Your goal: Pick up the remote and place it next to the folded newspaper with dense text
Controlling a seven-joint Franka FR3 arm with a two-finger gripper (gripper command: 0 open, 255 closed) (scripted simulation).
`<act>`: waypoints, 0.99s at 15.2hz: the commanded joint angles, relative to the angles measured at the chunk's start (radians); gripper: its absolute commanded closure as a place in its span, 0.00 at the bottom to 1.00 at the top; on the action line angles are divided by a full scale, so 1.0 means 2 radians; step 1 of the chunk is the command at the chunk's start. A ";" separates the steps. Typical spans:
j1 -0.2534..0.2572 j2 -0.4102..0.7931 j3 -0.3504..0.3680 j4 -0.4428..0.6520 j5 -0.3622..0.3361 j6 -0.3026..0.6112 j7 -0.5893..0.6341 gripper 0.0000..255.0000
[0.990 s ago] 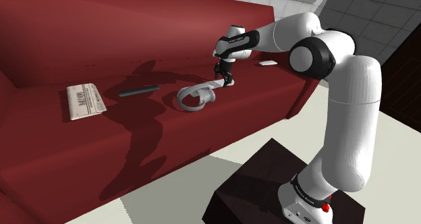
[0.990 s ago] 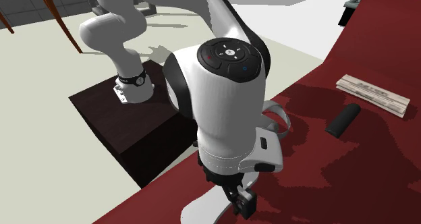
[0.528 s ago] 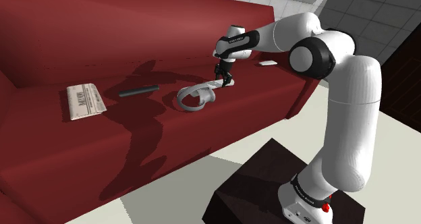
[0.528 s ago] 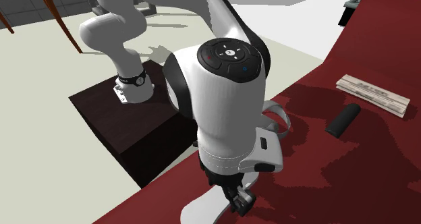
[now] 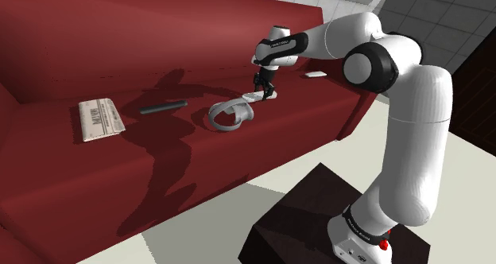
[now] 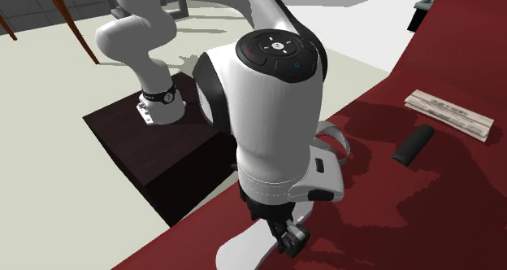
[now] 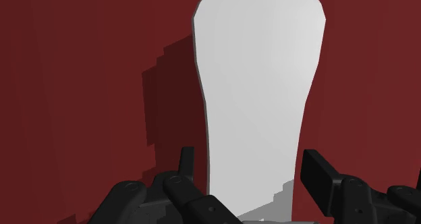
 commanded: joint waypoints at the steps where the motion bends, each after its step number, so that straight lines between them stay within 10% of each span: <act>1: 0.001 -0.005 -0.001 0.006 -0.003 -0.011 0.002 1.00; 15: 0.012 -0.039 -0.006 0.039 -0.019 -0.076 0.022 1.00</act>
